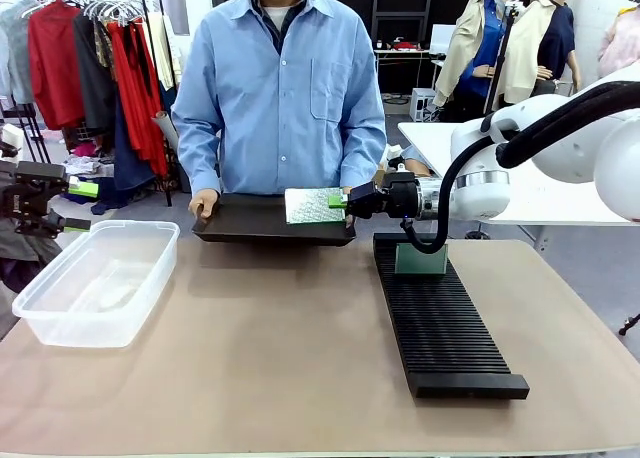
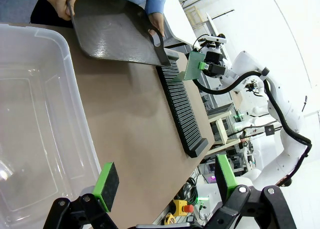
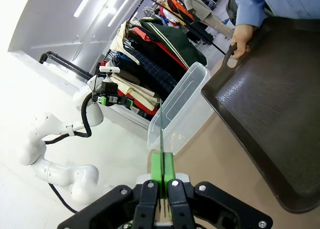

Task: Sort PCBs into racks and boxes based on the side picked up.
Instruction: If the short side of the Blank PCB is picked up, insert it into the PCB Rack ; if the long side is picked up, place it in the Organizing box.

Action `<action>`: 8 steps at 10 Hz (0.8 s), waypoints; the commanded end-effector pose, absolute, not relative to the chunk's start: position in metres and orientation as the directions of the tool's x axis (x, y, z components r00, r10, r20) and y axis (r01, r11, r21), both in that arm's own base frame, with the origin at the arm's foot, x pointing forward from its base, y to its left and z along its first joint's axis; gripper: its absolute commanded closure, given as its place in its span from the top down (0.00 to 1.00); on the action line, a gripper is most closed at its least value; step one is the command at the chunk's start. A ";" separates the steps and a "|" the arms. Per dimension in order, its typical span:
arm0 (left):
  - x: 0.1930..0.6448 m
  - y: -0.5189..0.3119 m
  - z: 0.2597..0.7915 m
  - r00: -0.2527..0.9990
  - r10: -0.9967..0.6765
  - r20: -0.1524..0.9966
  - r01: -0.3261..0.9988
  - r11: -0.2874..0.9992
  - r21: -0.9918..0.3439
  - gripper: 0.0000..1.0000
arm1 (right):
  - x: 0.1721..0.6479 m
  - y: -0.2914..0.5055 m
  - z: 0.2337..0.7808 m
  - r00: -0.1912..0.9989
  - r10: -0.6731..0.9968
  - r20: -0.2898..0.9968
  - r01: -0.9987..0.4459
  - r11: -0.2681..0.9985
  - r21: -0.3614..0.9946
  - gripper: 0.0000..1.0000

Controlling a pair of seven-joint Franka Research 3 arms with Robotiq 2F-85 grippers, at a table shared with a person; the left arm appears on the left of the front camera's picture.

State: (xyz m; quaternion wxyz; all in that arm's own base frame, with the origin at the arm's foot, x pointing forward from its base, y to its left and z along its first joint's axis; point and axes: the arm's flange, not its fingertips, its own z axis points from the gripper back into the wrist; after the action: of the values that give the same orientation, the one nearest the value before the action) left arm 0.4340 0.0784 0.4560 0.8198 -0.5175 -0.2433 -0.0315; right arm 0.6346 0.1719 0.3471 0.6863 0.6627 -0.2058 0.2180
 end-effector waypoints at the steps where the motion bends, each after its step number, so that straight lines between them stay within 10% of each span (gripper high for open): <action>1: 0.433 0.078 0.458 0.879 0.198 0.434 0.308 0.459 -0.833 1.00 | 0.633 0.174 0.350 0.816 0.020 0.578 -0.579 0.027 0.815 0.00; 8: 0.433 0.078 0.458 0.879 0.198 0.434 0.308 0.459 -0.833 1.00 | 0.633 0.174 0.350 0.816 0.020 0.578 -0.579 0.027 0.815 0.00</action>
State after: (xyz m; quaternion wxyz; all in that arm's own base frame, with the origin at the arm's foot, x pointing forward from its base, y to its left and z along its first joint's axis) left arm 0.4340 0.0784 0.4560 0.8198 -0.5175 -0.2433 -0.0315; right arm 0.6346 0.1719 0.3471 0.6863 0.6627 -0.2058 0.2180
